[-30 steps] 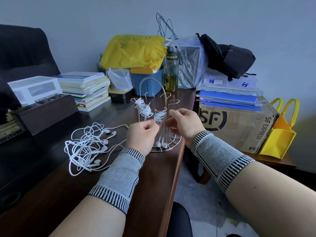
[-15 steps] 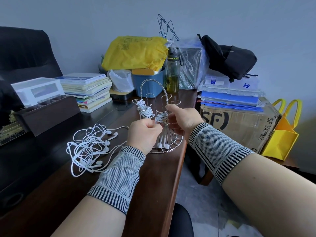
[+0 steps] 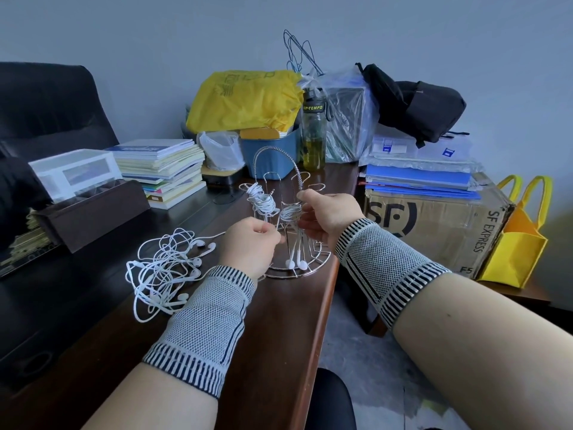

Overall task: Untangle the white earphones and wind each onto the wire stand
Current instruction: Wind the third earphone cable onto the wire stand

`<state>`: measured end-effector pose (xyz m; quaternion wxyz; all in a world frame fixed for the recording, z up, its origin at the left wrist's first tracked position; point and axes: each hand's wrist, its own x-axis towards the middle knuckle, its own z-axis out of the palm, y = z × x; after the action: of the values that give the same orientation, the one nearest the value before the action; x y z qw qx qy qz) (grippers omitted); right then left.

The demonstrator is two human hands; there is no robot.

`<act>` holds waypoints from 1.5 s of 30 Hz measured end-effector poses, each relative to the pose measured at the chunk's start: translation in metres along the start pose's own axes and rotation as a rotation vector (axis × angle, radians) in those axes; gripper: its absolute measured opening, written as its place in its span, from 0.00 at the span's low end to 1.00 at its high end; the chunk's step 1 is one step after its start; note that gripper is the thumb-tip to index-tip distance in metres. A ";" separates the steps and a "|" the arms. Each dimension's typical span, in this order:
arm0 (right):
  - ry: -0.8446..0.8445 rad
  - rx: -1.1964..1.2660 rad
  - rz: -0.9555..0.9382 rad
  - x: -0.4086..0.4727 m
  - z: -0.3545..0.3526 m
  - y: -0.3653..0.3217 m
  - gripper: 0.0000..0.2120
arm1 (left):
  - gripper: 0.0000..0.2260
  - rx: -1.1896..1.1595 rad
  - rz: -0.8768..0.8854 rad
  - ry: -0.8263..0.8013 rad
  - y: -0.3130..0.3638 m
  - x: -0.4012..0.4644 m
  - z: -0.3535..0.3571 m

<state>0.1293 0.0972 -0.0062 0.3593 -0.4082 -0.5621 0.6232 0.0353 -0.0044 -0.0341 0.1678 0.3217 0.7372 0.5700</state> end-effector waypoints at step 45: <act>0.072 -0.315 -0.265 -0.007 -0.001 -0.006 0.12 | 0.10 -0.442 -0.455 0.007 0.024 0.003 0.016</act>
<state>0.1325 0.0919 0.0007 0.3897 -0.4041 -0.6881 0.4597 0.0498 0.0122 -0.0156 0.3541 0.1024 0.6491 0.6654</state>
